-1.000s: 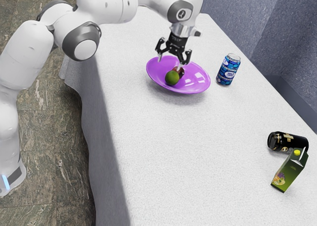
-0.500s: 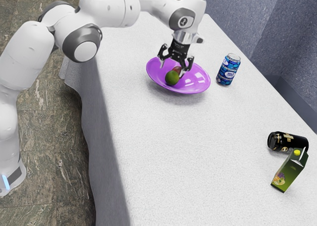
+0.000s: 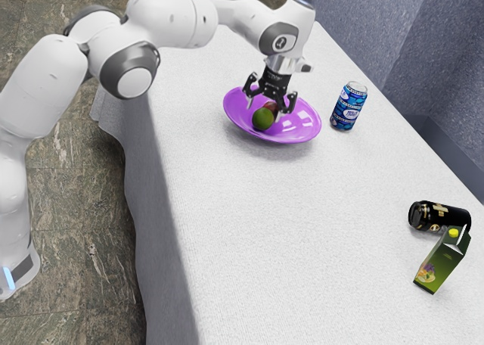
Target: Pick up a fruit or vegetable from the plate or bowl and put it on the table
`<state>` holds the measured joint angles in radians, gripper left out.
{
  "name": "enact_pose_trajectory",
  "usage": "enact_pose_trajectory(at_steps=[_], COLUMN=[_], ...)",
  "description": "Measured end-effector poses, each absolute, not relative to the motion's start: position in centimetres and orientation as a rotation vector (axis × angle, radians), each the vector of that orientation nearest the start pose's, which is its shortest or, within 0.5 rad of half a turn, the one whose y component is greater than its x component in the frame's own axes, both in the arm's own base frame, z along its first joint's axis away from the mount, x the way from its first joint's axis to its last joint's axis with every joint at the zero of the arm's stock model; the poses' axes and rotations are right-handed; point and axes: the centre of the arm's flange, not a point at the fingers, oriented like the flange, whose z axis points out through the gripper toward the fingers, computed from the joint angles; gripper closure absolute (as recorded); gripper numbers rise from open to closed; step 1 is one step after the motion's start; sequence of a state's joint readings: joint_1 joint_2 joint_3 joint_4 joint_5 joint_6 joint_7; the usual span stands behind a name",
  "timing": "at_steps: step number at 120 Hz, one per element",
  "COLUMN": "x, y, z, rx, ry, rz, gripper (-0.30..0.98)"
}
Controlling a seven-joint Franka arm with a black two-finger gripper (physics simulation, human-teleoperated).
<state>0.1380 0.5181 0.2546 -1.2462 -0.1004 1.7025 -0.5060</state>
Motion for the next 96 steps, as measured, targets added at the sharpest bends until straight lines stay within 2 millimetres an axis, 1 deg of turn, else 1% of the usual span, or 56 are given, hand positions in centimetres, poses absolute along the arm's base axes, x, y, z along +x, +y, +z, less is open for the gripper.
enact_pose_trajectory(at_steps=[30, 63, 82, 96], x=[66.9, 67.0, 67.4, 67.7], y=[22.4, 22.6, 22.7, 22.8], z=[45.0, 44.6, 44.3, 43.7], rx=[-2.802, -2.796, -2.795, -2.793], ry=[-1.334, -1.341, -1.338, -1.335], rz=[0.095, 0.099, 0.074, 0.063], gripper=[0.00, 0.00, 0.00, 0.00])
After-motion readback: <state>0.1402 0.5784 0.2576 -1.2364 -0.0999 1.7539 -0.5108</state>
